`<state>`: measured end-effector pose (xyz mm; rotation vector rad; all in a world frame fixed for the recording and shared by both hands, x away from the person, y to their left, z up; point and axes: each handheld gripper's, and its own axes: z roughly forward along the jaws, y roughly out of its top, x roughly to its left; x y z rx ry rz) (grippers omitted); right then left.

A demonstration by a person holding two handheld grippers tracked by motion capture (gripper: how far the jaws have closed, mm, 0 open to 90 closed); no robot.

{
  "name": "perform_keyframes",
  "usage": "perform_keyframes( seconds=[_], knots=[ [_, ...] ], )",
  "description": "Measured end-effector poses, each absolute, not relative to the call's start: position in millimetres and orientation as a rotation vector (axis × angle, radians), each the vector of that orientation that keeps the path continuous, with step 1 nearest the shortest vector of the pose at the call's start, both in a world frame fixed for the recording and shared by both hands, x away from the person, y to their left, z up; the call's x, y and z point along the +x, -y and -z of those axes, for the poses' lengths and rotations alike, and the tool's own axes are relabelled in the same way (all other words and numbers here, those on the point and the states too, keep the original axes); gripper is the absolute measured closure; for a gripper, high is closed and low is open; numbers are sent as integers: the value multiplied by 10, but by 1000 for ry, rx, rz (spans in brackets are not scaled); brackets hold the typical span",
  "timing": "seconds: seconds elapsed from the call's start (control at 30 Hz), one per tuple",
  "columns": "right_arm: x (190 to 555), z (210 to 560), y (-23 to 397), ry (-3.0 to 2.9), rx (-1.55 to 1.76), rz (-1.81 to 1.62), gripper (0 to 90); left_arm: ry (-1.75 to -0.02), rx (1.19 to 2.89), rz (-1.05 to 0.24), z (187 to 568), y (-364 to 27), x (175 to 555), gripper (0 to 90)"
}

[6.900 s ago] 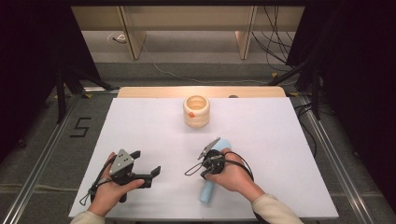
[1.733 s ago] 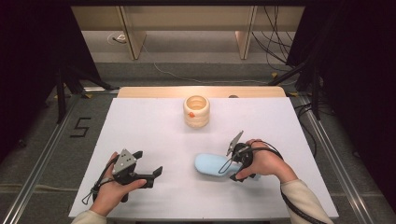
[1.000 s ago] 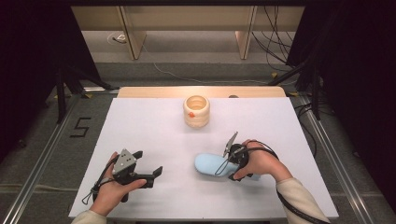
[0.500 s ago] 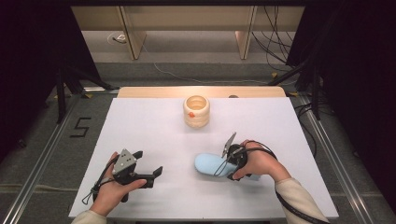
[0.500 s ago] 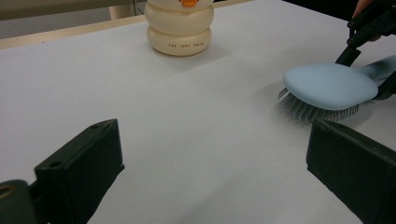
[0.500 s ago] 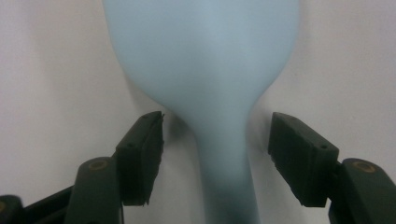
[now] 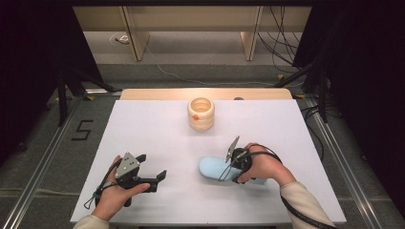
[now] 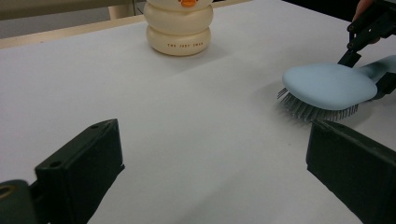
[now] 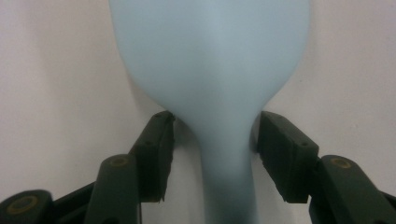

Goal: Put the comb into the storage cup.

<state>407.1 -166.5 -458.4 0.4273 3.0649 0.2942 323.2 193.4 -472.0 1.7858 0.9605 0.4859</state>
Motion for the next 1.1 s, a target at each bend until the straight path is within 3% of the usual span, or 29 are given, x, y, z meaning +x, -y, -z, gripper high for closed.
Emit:
perform_keyframes(
  seconds=[0.4,0.67,1.1],
  knots=[
    [4041,4574,1607,-3071,403,-249,554,-959,1785,-486,4719,-1933,3231,34],
    [4015,4565,1579,-3074,400,-221,660,-958,1785,-486,4718,-1934,3230,36],
    [3987,4561,1581,-3071,355,-223,696,-959,1784,-486,4716,-1936,3228,38]
  ],
)
